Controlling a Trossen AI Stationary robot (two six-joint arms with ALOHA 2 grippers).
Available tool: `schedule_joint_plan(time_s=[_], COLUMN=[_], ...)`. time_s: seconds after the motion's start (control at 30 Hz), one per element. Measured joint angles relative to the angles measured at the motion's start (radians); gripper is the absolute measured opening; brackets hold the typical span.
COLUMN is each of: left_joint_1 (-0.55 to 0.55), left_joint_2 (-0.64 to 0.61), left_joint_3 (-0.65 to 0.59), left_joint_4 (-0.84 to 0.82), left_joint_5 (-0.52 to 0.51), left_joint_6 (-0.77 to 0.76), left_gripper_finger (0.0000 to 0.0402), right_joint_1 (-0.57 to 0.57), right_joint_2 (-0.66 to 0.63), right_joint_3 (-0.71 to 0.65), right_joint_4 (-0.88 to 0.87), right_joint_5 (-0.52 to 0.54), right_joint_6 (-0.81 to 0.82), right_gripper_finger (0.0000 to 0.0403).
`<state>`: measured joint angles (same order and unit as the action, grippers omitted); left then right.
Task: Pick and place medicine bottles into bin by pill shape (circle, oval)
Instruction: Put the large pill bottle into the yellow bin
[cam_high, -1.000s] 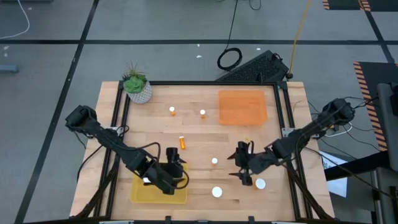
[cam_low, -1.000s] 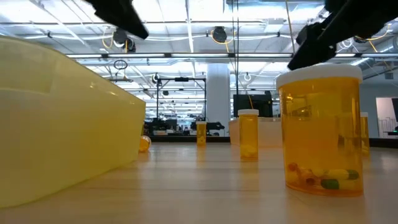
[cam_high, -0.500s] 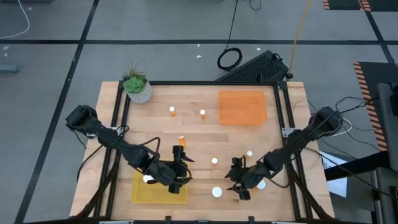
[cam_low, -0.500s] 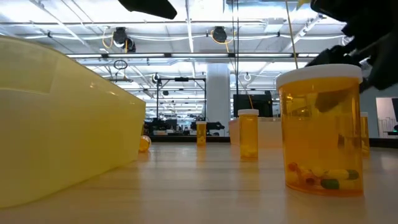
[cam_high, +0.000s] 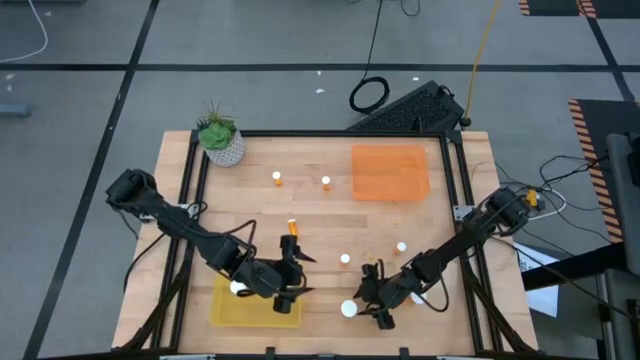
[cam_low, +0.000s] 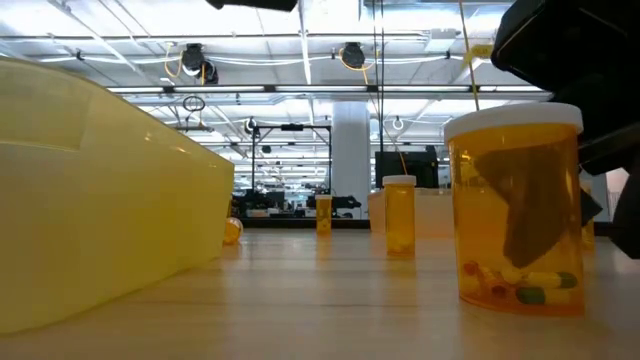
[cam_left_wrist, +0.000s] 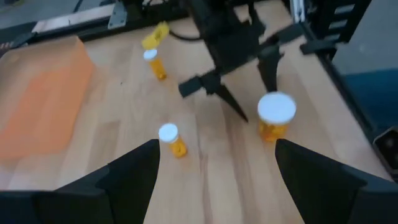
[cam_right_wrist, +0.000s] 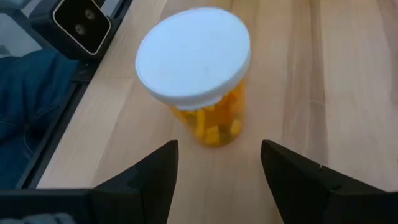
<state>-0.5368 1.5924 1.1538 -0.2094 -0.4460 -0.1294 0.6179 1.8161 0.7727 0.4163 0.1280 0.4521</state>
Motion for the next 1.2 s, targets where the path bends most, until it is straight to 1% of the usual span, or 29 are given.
schedule_joint_plan(time_s=[0.13,0.3,0.37,0.53,0.6,0.67,0.8,0.87,0.97,1.07,1.2], left_joint_1=[0.011,0.035,0.046,0.056,0.055,0.054,0.043,0.041,0.043,0.05,0.052], left_joint_2=[0.025,0.077,0.097,0.135,0.148,0.167,0.218,0.245,0.295,0.344,0.4], left_joint_3=[0.0,0.002,0.003,0.032,0.056,0.096,0.215,0.28,0.377,0.463,0.577], left_joint_4=[0.076,0.194,0.22,0.204,0.183,0.155,-0.003,-0.112,-0.197,-0.283,-0.41], left_joint_5=[0.011,0.123,0.145,0.151,0.17,0.188,0.194,0.194,0.198,0.219,0.221], left_joint_6=[0.023,0.056,0.057,0.052,0.053,0.05,0.048,0.049,0.048,0.048,0.052], left_gripper_finger=[0.0323,0.0323,0.0323,0.0323,0.0323,0.0323,0.0323,0.0324,0.0324,0.0324,0.0324], right_joint_1=[-0.005,-0.02,-0.023,-0.033,-0.034,-0.036,-0.037,-0.037,-0.034,-0.019,-0.005], right_joint_2=[0.01,0.013,0.013,0.013,0.011,0.003,-0.059,-0.108,-0.19,-0.272,-0.393], right_joint_3=[0.0,0.0,0.0,0.0,0.0,0.0,0.0,0.0,0.0,0.0,0.0], right_joint_4=[0.02,0.028,0.028,0.02,0.024,0.02,-0.047,-0.116,-0.222,-0.319,-0.433], right_joint_5=[0.006,0.011,0.032,0.032,0.031,0.03,0.029,0.029,0.04,0.078,0.109], right_joint_6=[-0.021,-0.044,-0.049,-0.057,-0.072,-0.083,-0.099,-0.101,-0.1,-0.102,-0.109], right_gripper_finger=[0.0221,0.0221,0.0221,0.0221,0.0221,0.0221,0.0221,0.0221,0.0221,0.0221,0.0221])
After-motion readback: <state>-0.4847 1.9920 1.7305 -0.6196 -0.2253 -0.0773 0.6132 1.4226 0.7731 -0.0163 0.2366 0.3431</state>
